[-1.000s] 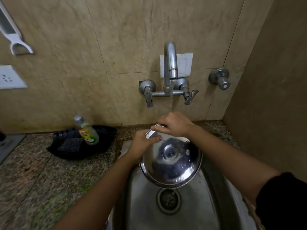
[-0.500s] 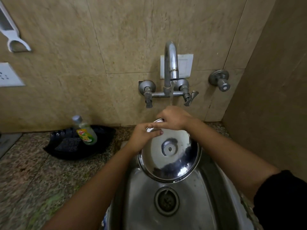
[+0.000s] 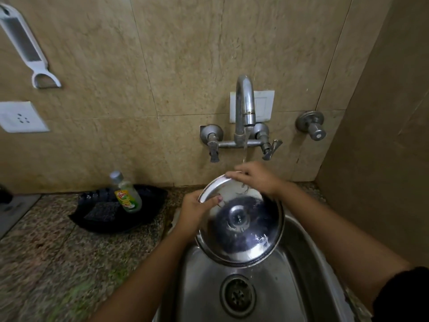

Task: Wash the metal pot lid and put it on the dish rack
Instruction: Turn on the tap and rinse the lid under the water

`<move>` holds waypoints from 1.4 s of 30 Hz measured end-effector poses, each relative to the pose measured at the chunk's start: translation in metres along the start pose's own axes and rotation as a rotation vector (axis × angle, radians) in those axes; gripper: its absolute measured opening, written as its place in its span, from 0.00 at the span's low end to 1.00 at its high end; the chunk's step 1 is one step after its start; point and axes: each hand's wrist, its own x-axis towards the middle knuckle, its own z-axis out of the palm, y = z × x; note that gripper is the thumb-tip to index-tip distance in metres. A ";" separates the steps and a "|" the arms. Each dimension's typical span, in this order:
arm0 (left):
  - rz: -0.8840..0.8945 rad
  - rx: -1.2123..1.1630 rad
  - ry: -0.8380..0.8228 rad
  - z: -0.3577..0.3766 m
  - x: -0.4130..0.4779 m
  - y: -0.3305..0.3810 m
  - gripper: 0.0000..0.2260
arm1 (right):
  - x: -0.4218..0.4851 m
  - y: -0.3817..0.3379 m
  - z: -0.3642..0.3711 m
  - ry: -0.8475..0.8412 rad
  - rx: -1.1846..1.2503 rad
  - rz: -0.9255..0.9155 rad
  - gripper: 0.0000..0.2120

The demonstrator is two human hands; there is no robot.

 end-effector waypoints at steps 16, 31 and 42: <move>0.058 0.246 -0.065 -0.005 0.014 0.025 0.00 | -0.014 0.008 -0.008 0.143 0.358 0.070 0.03; 0.185 0.280 0.050 0.011 0.006 0.026 0.01 | -0.009 -0.013 0.014 0.214 0.081 -0.153 0.11; 0.054 0.404 -0.230 0.005 0.014 0.047 0.10 | -0.013 -0.011 0.012 0.284 0.282 0.020 0.06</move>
